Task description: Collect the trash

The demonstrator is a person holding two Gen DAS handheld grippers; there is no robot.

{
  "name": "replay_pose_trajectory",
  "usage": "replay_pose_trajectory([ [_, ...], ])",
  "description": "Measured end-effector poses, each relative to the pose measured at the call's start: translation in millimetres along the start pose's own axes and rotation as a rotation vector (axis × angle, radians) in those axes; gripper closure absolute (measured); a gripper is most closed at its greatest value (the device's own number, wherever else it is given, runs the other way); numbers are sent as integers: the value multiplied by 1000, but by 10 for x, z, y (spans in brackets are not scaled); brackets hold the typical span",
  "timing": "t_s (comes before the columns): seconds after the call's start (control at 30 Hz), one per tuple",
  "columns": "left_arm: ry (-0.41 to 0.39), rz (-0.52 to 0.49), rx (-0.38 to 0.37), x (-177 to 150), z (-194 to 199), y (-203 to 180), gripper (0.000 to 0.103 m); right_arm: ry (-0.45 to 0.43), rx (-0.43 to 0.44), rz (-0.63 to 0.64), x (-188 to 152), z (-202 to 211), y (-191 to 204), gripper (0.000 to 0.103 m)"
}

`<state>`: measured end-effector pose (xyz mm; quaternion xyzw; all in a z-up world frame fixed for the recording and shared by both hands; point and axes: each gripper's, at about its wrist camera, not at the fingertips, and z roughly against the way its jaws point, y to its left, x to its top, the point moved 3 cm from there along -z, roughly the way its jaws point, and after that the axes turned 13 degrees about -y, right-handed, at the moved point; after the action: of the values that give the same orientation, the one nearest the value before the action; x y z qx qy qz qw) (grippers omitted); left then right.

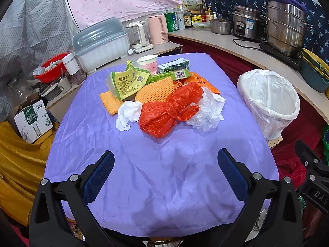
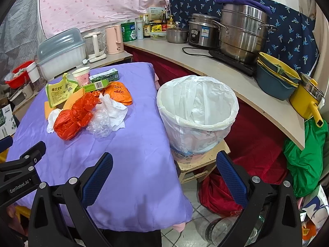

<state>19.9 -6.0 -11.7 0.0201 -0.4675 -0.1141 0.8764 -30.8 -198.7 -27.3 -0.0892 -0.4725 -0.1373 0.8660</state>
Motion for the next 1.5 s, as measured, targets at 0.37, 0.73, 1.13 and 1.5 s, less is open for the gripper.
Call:
replay_pose_trajectory([
  [0.37, -12, 1, -1, -5, 5, -10, 7, 0, -1, -4, -1, -21, 7, 7],
  [0.73, -23, 9, -7, -37, 2, 10, 7, -1, 1, -3, -7, -20, 3, 7],
  [1.13, -10, 27, -5, -56, -10, 44, 7, -1, 0, -5, -8, -11, 1, 7],
  [1.5, 5, 37, -10, -72, -53, 78, 7, -4, 0, -6, -10, -16, 8, 7],
])
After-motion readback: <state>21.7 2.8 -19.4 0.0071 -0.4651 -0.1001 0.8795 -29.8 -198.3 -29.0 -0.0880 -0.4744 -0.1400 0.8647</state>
